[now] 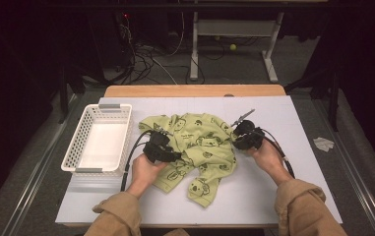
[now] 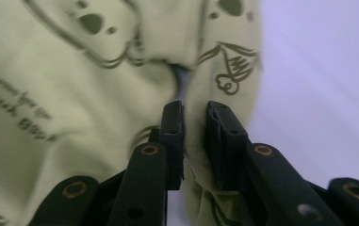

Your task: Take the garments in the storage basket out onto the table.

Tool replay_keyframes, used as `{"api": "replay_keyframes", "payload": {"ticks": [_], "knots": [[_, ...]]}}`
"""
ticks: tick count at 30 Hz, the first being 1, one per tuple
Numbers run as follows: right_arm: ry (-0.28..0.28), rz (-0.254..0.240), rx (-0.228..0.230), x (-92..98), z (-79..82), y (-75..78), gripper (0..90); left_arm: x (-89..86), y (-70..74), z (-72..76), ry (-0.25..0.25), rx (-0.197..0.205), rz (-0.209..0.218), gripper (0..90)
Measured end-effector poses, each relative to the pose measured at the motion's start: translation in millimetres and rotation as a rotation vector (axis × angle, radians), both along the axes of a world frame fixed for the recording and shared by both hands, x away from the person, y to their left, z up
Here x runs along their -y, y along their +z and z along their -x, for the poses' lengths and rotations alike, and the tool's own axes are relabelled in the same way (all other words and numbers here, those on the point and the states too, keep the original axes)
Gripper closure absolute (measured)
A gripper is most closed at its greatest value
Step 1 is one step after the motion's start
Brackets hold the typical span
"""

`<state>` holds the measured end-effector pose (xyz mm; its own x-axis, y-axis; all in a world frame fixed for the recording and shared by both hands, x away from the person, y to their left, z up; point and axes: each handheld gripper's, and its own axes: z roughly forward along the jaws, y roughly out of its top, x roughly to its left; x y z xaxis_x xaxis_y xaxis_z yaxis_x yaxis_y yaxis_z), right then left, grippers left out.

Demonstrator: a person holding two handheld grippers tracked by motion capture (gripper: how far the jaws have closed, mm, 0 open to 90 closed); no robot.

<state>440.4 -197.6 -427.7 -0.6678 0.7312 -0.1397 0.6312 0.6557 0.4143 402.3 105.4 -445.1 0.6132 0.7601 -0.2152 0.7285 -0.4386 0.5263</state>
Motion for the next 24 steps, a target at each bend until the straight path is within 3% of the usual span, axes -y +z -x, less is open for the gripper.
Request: {"api": "replay_keyframes", "payload": {"ticks": [4,7,9,12,16,19,23,24], "knots": [[0.023,-0.003,-0.003,-6.5,7.0,1.1,70.0,0.1,-2.5,-2.3,0.01,-0.003,-0.015,50.0],[0.003,-0.066,0.024,1.4,9.7,14.8,70.1,0.8,-6.0,-5.5,0.014,-0.012,-0.021,52.2],[-0.025,-0.108,0.047,10.9,8.7,23.7,78.1,1.1,-7.4,-7.0,0.015,-0.014,-0.019,54.5],[-0.071,-0.125,0.069,24.8,4.8,30.6,89.0,0.7,-7.4,-8.1,0.019,-0.018,-0.016,56.9],[-0.113,-0.113,0.048,30.1,-1.8,23.4,90.0,0.3,-7.5,-9.0,0.023,-0.024,-0.013,57.7],[-0.087,-0.083,-0.001,22.1,-3.7,8.7,90.0,-0.4,-7.7,-9.2,0.02,-0.024,-0.012,58.3],[-0.004,-0.059,-0.052,1.3,4.4,-4.3,90.0,0.2,-7.9,-8.7,0.02,-0.02,-0.014,58.6],[0.024,-0.034,-0.041,-5.3,8.2,-6.2,89.9,0.6,-8.0,-8.4,0.019,-0.016,-0.019,58.6]]}}
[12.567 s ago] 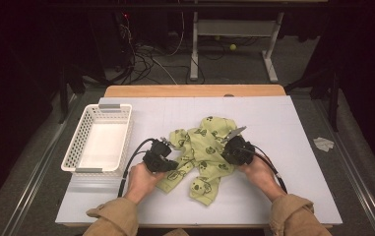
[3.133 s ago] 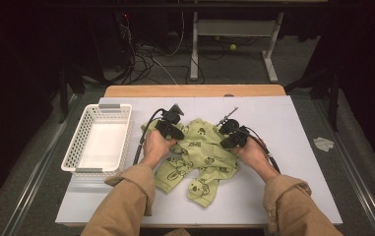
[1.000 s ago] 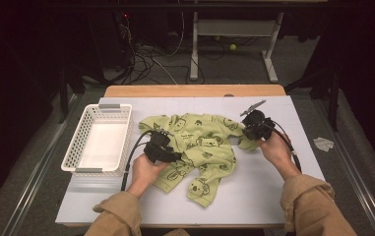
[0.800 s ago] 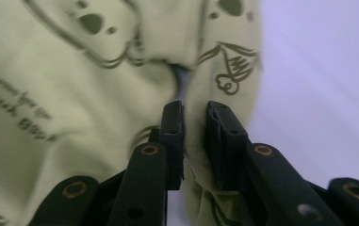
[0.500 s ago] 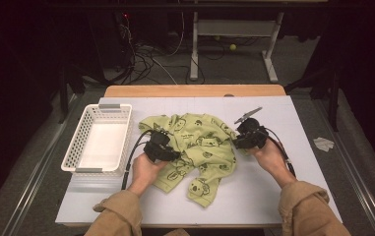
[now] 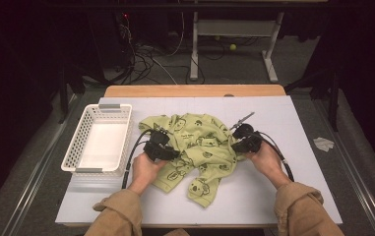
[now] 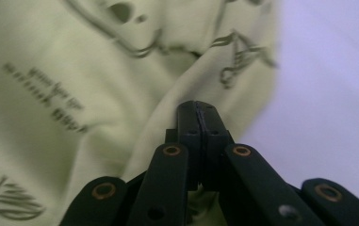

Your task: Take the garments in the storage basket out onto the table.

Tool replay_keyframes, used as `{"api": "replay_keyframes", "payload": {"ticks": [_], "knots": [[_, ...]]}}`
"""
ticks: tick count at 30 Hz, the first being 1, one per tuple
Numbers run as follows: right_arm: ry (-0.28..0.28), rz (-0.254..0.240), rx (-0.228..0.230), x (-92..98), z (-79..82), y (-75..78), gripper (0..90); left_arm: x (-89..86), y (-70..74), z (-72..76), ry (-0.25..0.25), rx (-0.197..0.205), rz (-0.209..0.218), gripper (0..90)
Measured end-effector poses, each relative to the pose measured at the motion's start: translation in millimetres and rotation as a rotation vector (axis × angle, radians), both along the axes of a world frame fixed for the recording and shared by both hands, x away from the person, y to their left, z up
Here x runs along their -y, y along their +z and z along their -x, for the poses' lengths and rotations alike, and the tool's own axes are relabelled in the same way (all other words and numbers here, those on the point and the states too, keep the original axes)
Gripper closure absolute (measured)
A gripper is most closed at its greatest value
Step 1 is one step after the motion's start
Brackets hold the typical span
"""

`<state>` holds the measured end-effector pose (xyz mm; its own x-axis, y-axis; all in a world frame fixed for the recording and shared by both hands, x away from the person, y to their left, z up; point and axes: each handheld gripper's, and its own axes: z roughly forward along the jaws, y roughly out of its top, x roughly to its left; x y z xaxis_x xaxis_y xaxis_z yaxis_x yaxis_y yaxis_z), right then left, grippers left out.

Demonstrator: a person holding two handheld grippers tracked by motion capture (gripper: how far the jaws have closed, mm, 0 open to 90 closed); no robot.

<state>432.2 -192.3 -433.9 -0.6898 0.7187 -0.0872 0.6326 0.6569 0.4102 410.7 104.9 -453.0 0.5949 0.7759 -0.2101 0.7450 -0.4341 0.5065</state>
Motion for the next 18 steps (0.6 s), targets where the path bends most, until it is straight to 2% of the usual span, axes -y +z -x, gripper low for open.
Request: {"api": "replay_keyframes", "payload": {"ticks": [1,3,6,8,10,12,14,15,18], "knots": [[0.009,0.028,0.018,-3.6,2.6,0.7,87.9,0.2,0.1,0.1,-0.001,0.0,-0.003,58.6],[0.006,0.023,0.033,-2.5,3.2,5.3,84.0,0.3,0.2,0.1,-0.002,0.0,-0.004,58.5],[-0.06,0.001,0.052,10.2,0.1,12.7,77.8,0.0,0.0,-0.2,-0.004,0.0,-0.002,58.6],[-0.102,0.01,0.014,18.1,-3.0,9.1,71.8,0.1,0.1,-0.5,-0.008,0.002,-0.008,59.2],[-0.118,0.019,-0.021,20.8,-5.2,2.7,70.3,0.5,0.6,-0.9,-0.01,-0.002,-0.016,60.4],[-0.118,-0.008,-0.034,20.9,-5.6,0.2,75.6,2.3,1.4,-1.2,-0.013,0.0,-0.04,62.9],[-0.095,-0.002,-0.035,18.0,-5.1,0.3,83.6,4.1,2.7,-2.5,-0.021,-0.002,-0.063,66.0],[-0.082,0.016,-0.029,15.9,-4.5,0.7,85.6,4.8,3.3,-3.2,-0.025,-0.003,-0.073,68.2],[-0.055,0.063,0.009,15.4,-2.5,3.5,86.8,3.3,3.8,-6.7,-0.038,-0.035,-0.04,75.7]]}}
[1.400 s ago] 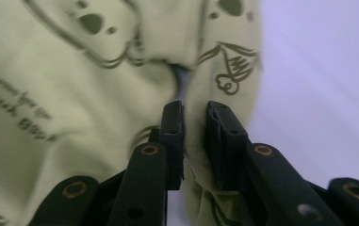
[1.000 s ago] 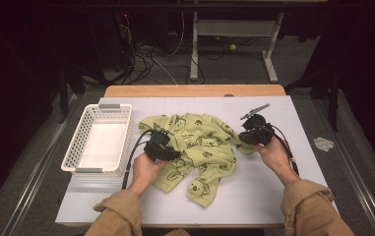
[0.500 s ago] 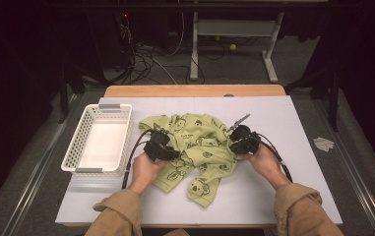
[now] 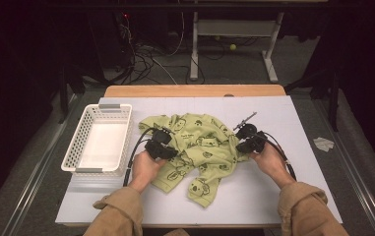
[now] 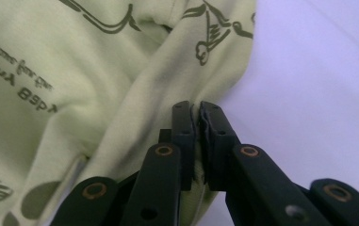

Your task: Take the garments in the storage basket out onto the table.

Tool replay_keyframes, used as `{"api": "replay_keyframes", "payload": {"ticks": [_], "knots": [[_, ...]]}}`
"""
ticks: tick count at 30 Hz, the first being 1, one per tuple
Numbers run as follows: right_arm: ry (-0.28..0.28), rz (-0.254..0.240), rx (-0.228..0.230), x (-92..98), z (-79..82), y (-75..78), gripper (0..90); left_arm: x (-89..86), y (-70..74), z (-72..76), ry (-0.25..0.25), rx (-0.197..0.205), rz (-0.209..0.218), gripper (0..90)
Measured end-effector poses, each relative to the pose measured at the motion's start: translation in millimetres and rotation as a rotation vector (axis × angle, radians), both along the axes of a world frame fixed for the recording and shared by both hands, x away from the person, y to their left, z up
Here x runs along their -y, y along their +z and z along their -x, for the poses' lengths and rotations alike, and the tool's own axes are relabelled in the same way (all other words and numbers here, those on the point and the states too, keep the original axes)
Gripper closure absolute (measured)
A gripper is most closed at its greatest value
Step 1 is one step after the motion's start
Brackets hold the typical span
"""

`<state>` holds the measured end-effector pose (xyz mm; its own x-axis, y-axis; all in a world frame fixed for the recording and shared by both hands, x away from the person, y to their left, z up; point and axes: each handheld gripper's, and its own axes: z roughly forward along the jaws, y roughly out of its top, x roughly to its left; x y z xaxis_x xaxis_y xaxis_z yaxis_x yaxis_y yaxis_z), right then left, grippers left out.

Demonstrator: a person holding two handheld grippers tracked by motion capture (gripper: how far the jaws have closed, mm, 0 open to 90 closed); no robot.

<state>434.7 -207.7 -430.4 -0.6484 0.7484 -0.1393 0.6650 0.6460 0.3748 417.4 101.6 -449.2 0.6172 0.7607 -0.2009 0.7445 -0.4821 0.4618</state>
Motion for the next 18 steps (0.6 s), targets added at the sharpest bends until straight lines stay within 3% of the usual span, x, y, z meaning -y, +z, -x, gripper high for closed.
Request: {"api": "replay_keyframes", "payload": {"ticks": [7,10,12,15,18], "knots": [[-0.169,0.012,0.144,46.1,-16.2,17.3,86.3,-0.1,7.9,-8.5,0.014,0.025,0.013,85.4],[-0.21,-0.009,0.141,52.7,-21.3,15.0,81.5,-1.1,13.9,-12.1,0.026,0.039,0.016,85.3],[-0.198,-0.019,0.141,48.6,-19.0,14.8,74.6,-1.8,16.3,-10.6,0.018,0.05,0.021,85.0],[-0.134,-0.055,0.158,34.1,-8.9,19.3,73.8,-4.0,18.7,-6.5,0.014,0.063,0.031,80.3],[-0.079,-0.052,0.109,19.6,-4.0,15.3,73.9,-5.2,19.5,-3.5,0.007,0.051,0.045,70.8]]}}
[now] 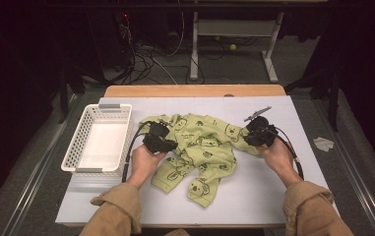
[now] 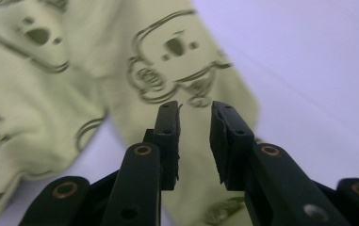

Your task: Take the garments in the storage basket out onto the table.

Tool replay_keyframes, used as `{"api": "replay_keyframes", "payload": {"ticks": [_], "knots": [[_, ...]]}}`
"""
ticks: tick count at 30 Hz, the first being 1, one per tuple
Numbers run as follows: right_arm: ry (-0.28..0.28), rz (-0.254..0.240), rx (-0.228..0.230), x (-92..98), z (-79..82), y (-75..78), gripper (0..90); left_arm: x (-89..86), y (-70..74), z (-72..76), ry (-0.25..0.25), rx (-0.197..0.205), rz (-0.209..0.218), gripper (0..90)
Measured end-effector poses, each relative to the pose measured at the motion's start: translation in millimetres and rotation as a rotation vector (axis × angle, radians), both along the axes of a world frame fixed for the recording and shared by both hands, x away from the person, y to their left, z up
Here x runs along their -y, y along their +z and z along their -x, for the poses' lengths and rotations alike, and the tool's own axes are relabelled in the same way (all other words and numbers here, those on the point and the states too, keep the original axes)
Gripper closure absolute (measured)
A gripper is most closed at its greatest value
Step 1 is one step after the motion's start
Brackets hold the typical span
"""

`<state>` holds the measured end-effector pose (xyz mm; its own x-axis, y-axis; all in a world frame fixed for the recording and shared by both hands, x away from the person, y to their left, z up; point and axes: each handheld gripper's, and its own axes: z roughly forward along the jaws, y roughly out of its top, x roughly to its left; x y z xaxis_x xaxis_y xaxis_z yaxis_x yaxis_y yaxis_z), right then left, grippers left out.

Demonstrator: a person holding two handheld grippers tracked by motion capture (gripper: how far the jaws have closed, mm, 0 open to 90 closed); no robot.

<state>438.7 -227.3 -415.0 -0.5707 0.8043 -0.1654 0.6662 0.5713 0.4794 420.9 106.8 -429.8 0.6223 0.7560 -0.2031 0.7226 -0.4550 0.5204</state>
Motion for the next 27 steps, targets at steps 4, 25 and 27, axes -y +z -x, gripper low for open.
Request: {"api": "replay_keyframes", "payload": {"ticks": [4,25,27], "knots": [[-0.018,0.005,-0.072,-2.8,-4.7,-14.7,68.1,-0.5,-0.7,3.1,-0.004,0.0,-0.006,62.6],[0.097,-0.064,-0.015,-29.2,7.0,-8.4,76.3,-4.8,-12.7,21.5,-0.037,-0.02,-0.011,57.1],[0.116,-0.052,-0.03,-40.0,8.7,-12.5,72.3,-5.9,-14.1,24.2,-0.037,-0.026,-0.011,57.1]]}}
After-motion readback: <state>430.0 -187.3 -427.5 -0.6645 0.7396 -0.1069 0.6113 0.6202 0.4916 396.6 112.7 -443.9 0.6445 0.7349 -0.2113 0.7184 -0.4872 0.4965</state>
